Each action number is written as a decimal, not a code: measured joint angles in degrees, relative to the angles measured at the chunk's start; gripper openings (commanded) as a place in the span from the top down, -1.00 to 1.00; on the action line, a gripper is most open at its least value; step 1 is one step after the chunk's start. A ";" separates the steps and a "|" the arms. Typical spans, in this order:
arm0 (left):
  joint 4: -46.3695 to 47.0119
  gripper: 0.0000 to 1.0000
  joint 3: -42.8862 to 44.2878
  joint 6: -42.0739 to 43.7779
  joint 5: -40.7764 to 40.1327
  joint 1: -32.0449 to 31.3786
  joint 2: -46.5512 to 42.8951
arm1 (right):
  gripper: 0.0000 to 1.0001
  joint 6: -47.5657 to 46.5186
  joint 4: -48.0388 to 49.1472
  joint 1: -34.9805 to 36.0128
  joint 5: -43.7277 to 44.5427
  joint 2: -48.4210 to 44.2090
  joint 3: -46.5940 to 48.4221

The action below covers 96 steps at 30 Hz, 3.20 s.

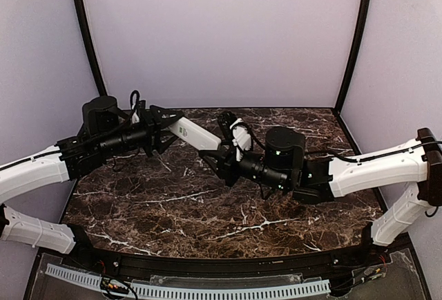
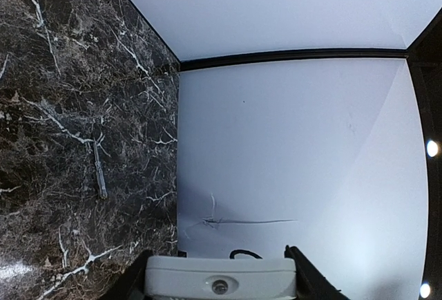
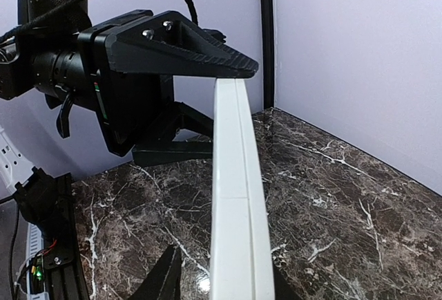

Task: Unload the batteries from the remote control

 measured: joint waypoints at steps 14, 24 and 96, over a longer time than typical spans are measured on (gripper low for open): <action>1.22 0.29 -1.53 -0.87 -0.02 0.00 -0.74 | 1.00 0.31 -0.59 -0.11 0.48 -0.09 0.00; -1.03 -0.96 -4.68 3.78 3.34 -0.07 -3.45 | 1.00 4.07 -11.43 -1.36 -7.41 -4.63 0.22; 15.56 0.99 -6.19 32.68 35.71 -0.02 2.99 | 0.10 29.68 -24.72 -18.51 -60.30 -2.32 9.09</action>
